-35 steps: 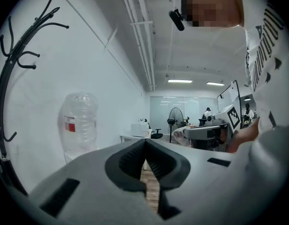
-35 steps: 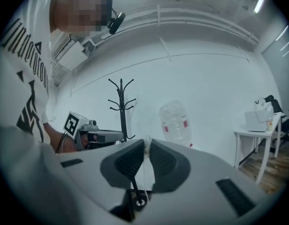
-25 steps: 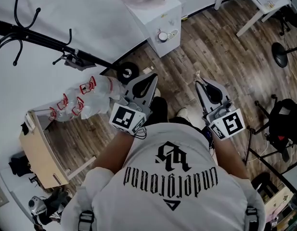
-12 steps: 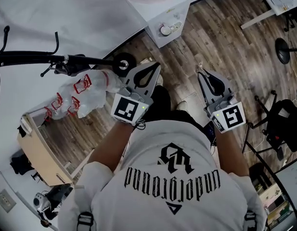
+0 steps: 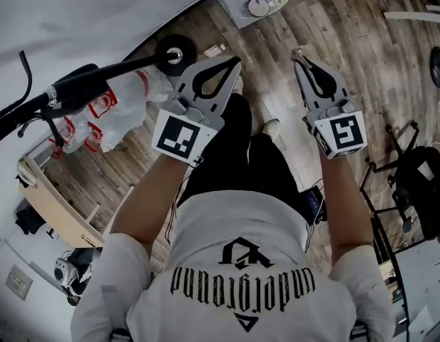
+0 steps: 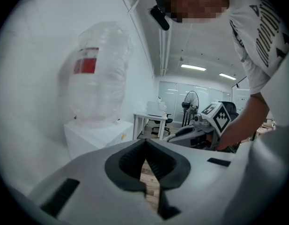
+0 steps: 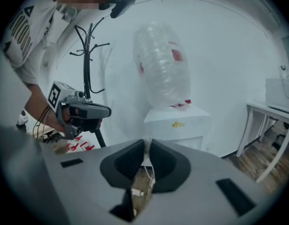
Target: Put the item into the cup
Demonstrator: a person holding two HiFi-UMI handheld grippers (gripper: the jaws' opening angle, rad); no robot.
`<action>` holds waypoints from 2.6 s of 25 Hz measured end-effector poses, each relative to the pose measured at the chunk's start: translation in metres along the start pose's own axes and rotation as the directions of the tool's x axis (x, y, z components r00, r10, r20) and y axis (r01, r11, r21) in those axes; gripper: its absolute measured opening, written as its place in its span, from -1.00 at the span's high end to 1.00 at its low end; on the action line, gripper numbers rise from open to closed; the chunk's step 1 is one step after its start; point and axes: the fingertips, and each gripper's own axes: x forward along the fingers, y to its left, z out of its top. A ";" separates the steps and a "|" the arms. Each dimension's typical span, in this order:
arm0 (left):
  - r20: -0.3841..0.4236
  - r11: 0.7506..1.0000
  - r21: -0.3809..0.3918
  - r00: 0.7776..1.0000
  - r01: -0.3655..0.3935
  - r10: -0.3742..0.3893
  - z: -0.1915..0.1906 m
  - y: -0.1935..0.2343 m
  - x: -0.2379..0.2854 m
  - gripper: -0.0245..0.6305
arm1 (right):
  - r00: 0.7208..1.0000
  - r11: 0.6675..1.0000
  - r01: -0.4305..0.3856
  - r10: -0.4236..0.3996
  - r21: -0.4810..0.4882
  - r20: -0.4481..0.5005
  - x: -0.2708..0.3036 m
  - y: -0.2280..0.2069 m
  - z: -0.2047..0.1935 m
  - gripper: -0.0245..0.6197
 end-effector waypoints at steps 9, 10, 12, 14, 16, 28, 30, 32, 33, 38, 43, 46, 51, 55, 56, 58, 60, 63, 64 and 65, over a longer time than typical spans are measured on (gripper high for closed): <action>-0.078 1.000 -0.019 0.997 0.003 -0.005 -0.113 0.058 0.064 0.90 | 0.988 0.999 -0.024 0.028 0.030 -0.152 0.106 -0.052 -0.109 0.79; -0.077 1.000 -0.020 0.997 -0.001 -0.001 -0.121 0.064 0.070 0.90 | 0.986 0.999 -0.021 0.025 0.024 -0.162 0.116 -0.056 -0.118 0.79; -0.074 1.000 -0.017 0.997 0.000 -0.001 -0.135 0.074 0.083 0.90 | 0.983 1.000 -0.019 0.021 0.016 -0.180 0.135 -0.063 -0.134 0.79; -0.077 1.000 -0.008 0.997 0.010 -0.011 -0.149 0.081 0.096 0.90 | 0.980 1.000 -0.017 0.018 0.011 -0.198 0.151 -0.068 -0.148 0.79; -0.079 1.000 -0.003 0.997 0.013 -0.013 -0.163 0.090 0.109 0.90 | 0.977 1.000 -0.020 0.020 0.001 -0.214 0.166 -0.073 -0.160 0.79; -0.081 1.000 -0.008 0.997 -0.003 0.003 -0.209 0.121 0.141 0.90 | 0.958 1.000 -0.009 0.001 -0.028 -0.287 0.238 -0.096 -0.216 0.76; -0.077 1.000 -0.012 0.997 0.001 -0.002 -0.211 0.121 0.142 0.90 | 0.951 0.999 -0.018 0.007 -0.034 -0.310 0.248 -0.096 -0.220 0.74; -0.073 1.000 -0.011 0.997 0.003 -0.004 -0.211 0.122 0.141 0.90 | 0.943 0.999 -0.024 0.013 -0.031 -0.333 0.256 -0.097 -0.224 0.67; -0.072 1.000 -0.010 0.997 0.003 -0.004 -0.211 0.123 0.141 0.90 | 0.941 0.999 -0.022 0.011 -0.029 -0.340 0.259 -0.099 -0.225 0.67; -0.077 1.000 -0.007 0.997 -0.001 0.001 -0.210 0.125 0.139 0.90 | 0.935 1.000 -0.019 0.016 -0.005 -0.355 0.263 -0.101 -0.230 0.42; -0.071 1.000 -0.001 0.997 -0.006 0.006 -0.206 0.122 0.136 0.90 | 0.933 0.999 -0.021 0.011 -0.024 -0.360 0.260 -0.097 -0.227 0.32; -0.068 1.000 -0.001 0.998 -0.014 0.014 -0.204 0.122 0.133 0.90 | 0.936 1.000 -0.012 0.003 -0.022 -0.353 0.255 -0.096 -0.224 0.30; -0.046 0.999 0.025 0.998 -0.031 0.032 -0.183 0.116 0.119 0.90 | 0.946 0.999 -0.013 0.001 -0.036 -0.324 0.228 -0.082 -0.199 0.30; -0.039 0.998 0.024 0.997 -0.060 0.061 -0.165 0.103 0.101 0.90 | 0.959 0.998 -0.033 0.015 -0.058 -0.283 0.189 -0.061 -0.167 0.33; -0.030 0.998 0.030 0.998 -0.061 0.062 -0.159 0.099 0.098 0.90 | 0.963 0.997 -0.034 0.015 -0.067 -0.268 0.180 -0.058 -0.156 0.35; -0.023 0.998 0.021 0.998 -0.059 0.059 -0.144 0.084 0.089 0.90 | 0.968 0.996 -0.027 0.005 -0.084 -0.251 0.159 -0.049 -0.136 0.40; -0.027 0.998 -0.014 0.998 -0.063 0.062 -0.128 0.067 0.074 0.90 | 0.970 0.996 -0.016 -0.006 -0.087 -0.242 0.135 -0.037 -0.115 0.51; 0.002 0.997 -0.004 0.997 -0.073 0.073 -0.097 0.050 0.054 0.90 | 0.982 0.995 0.002 -0.021 -0.103 -0.188 0.105 -0.027 -0.075 0.65; 0.011 0.997 0.008 0.997 -0.073 0.073 -0.086 0.042 0.046 0.90 | 0.985 0.994 0.004 -0.022 -0.108 -0.169 0.093 -0.022 -0.063 0.68; 0.015 0.997 0.020 0.997 -0.071 0.071 -0.078 0.033 0.038 0.90 | 0.988 0.994 0.003 -0.020 -0.110 -0.155 0.080 -0.017 -0.053 0.72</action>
